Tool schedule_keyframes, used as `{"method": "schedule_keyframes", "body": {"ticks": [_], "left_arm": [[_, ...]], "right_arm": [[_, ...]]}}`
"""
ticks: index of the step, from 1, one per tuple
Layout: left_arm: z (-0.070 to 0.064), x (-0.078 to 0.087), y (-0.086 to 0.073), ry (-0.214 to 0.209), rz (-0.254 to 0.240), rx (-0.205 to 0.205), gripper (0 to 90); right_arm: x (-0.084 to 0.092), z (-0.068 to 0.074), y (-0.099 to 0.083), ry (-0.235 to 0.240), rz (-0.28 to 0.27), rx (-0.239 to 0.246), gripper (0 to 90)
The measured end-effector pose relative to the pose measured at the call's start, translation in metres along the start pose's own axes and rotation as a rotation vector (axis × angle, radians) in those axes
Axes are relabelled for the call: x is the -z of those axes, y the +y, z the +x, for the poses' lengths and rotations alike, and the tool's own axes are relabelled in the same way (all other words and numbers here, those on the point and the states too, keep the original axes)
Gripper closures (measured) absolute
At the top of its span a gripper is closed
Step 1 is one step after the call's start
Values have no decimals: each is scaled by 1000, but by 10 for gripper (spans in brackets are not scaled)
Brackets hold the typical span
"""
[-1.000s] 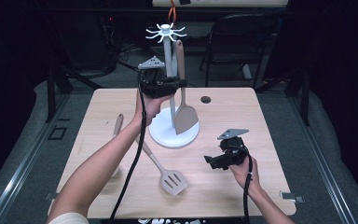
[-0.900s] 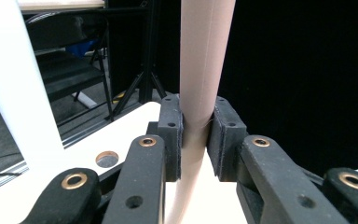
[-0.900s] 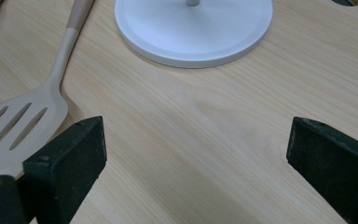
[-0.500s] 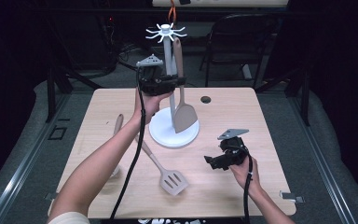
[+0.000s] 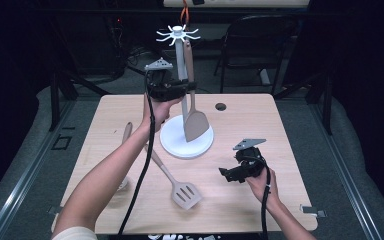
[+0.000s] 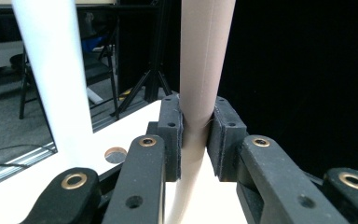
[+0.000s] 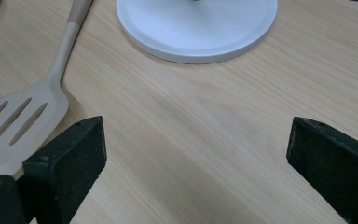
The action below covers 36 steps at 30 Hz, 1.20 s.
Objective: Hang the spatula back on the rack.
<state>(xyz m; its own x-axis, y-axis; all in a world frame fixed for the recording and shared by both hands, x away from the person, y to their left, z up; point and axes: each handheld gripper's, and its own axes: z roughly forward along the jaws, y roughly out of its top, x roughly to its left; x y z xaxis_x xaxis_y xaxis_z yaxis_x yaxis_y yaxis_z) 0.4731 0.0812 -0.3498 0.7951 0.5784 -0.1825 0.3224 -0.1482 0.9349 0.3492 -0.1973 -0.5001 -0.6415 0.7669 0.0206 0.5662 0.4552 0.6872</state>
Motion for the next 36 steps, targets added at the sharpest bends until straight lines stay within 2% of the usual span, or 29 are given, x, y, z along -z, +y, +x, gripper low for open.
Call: {"method": "schedule_keyframes", "body": {"ticks": [4,8,17,26,31,36], "left_arm": [[2,-1,0,18,4,-14,770],[2,-1,1,61,17,-59,769],[0,-3,3,133,26,-117,768],[-4,-4,3,178,44,-173,754],[-8,-2,2,181,45,-200,684],[-10,5,-2,196,54,-195,555]], "right_arm": [[-1,0,0,1,1,-3,44],[-1,0,0,2,6,0,45],[-2,2,0,5,15,4,46],[-5,3,0,13,39,20,46],[-5,3,0,13,44,26,48],[-6,4,-1,20,44,23,48]]}}
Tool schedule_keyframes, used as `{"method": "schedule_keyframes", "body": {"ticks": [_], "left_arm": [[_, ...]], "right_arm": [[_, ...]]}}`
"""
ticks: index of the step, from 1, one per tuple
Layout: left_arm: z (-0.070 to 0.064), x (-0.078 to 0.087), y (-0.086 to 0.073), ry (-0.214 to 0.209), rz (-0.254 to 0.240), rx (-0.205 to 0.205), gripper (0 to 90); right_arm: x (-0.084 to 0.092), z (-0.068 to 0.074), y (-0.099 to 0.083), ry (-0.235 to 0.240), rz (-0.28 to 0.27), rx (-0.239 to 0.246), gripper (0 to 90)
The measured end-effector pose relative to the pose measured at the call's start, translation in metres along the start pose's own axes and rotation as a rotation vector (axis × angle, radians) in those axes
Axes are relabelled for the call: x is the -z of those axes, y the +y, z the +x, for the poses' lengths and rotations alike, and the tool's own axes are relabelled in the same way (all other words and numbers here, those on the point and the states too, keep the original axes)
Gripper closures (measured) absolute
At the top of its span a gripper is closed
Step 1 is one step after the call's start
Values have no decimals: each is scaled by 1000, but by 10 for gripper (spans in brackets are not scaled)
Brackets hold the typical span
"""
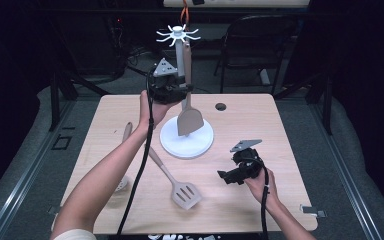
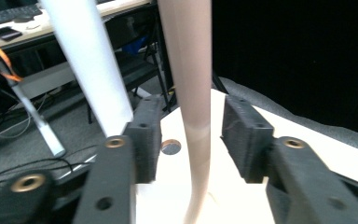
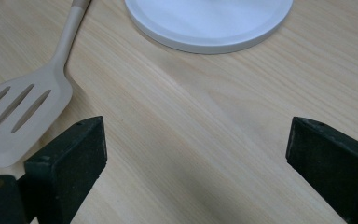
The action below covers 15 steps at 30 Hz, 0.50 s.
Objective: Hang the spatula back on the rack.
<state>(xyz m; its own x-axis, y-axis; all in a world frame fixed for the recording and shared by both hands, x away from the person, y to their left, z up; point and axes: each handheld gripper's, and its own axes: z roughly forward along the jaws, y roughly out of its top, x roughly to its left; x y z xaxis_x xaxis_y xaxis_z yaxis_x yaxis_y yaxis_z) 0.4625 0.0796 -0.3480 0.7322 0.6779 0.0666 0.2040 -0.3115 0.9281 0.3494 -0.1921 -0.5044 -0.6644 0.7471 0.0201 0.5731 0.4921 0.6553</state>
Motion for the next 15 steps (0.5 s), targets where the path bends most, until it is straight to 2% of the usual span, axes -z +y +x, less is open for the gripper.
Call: {"method": "schedule_keyframes", "body": {"ticks": [2,7,10,15], "left_arm": [[1,4,-3,2,-11,15,536],[7,19,-8,-1,-39,39,551],[10,26,-8,8,-61,43,610],[14,37,-5,50,-84,29,760]], "right_arm": [[0,0,0,0,1,0,49],[-1,0,0,-1,5,5,49],[-1,1,0,-2,18,17,50],[-3,1,0,-5,28,15,51]]}}
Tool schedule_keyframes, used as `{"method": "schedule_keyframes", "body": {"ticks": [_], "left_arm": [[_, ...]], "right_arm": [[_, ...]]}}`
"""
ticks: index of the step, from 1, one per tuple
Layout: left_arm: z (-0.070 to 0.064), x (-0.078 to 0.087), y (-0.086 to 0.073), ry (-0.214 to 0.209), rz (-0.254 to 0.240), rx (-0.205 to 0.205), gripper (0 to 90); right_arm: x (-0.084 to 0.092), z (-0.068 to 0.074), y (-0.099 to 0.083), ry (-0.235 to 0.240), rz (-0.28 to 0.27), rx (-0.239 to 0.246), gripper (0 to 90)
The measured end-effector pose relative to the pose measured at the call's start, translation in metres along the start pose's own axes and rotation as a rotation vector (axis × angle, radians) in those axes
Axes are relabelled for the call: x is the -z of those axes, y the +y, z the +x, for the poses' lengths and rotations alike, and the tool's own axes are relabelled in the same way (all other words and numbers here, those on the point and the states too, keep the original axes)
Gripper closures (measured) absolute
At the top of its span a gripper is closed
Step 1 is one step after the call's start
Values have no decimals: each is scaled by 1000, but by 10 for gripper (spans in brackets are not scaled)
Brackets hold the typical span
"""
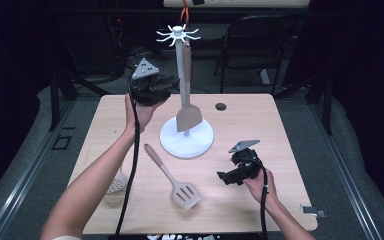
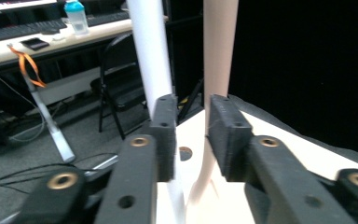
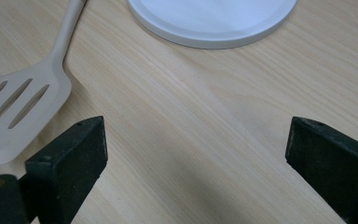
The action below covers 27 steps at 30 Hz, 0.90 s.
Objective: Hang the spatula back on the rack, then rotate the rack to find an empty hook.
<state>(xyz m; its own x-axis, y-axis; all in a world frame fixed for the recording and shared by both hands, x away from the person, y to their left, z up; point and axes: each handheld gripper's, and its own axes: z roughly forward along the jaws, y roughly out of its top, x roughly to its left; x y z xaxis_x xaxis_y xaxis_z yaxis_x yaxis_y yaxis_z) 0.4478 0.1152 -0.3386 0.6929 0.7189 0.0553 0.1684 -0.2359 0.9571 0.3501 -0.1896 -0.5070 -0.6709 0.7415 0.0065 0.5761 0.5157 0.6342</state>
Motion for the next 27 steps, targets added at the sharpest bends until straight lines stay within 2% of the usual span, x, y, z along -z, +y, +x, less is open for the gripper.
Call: {"method": "schedule_keyframes", "body": {"ticks": [3,6,14,20,27], "left_arm": [[2,4,3,14,-12,-9,860],[3,8,6,16,-28,-7,898],[6,18,19,10,-54,-18,900],[6,23,32,8,-75,-28,900],[3,23,45,-2,-108,-34,900]], "right_arm": [[-1,0,0,2,7,1,52],[-1,0,0,6,12,5,52],[-3,-1,-1,9,3,-5,52],[-5,1,0,13,18,17,51],[-2,-1,-3,21,8,-7,49]]}}
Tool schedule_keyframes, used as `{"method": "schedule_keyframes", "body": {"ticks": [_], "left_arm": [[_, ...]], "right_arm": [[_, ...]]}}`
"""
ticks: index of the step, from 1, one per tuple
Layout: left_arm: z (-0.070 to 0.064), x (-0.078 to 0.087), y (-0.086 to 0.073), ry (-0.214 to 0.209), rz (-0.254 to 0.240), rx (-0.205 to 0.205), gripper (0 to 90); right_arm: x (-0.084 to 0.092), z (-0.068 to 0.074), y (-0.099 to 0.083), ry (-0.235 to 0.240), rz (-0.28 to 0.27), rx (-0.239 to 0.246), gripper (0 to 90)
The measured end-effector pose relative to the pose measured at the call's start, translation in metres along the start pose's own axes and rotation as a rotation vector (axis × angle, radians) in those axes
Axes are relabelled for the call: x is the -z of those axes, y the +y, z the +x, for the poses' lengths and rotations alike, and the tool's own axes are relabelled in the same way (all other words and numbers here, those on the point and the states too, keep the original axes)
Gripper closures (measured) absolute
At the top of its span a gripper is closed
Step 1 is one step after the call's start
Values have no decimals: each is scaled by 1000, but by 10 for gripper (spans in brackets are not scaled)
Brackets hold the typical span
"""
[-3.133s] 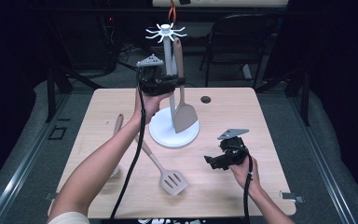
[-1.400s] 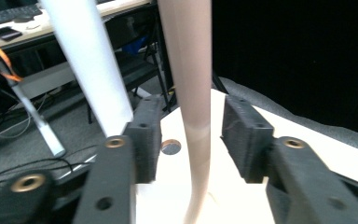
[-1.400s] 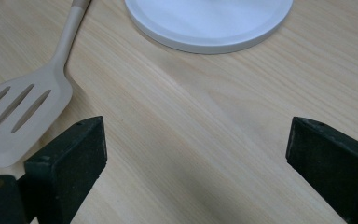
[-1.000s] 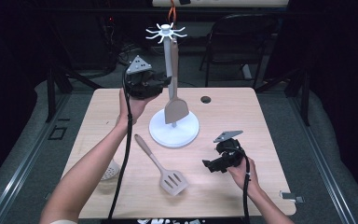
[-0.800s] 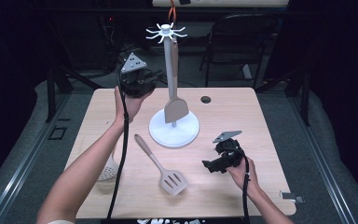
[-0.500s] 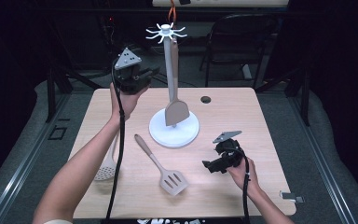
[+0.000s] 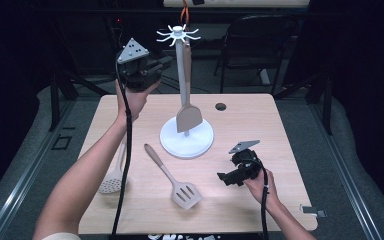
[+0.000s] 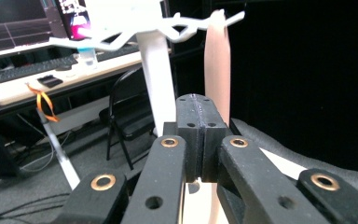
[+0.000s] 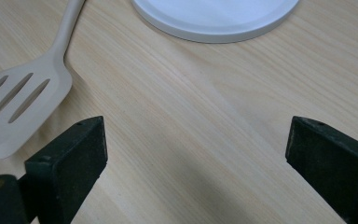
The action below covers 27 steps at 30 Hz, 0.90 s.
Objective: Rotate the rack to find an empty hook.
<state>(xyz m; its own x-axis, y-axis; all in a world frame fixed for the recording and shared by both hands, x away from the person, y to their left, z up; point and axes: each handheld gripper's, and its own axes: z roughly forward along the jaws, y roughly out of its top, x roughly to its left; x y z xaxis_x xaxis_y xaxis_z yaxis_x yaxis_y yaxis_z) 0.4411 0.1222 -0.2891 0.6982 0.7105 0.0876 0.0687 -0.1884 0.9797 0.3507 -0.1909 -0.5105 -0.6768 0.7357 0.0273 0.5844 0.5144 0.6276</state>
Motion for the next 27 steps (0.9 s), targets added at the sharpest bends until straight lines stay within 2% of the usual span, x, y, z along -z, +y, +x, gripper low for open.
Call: {"method": "schedule_keyframes", "body": {"ticks": [6,11,14,27], "left_arm": [[-4,-1,10,-7,-24,-11,900],[-8,-1,18,-12,-39,-15,900],[-10,-1,21,4,-48,-27,900],[1,0,23,45,-43,-5,900]], "right_arm": [[-3,1,0,-3,9,14,47],[-4,0,-1,-5,8,1,41],[-3,0,0,-4,21,6,39],[-2,1,0,-12,33,19,38]]}}
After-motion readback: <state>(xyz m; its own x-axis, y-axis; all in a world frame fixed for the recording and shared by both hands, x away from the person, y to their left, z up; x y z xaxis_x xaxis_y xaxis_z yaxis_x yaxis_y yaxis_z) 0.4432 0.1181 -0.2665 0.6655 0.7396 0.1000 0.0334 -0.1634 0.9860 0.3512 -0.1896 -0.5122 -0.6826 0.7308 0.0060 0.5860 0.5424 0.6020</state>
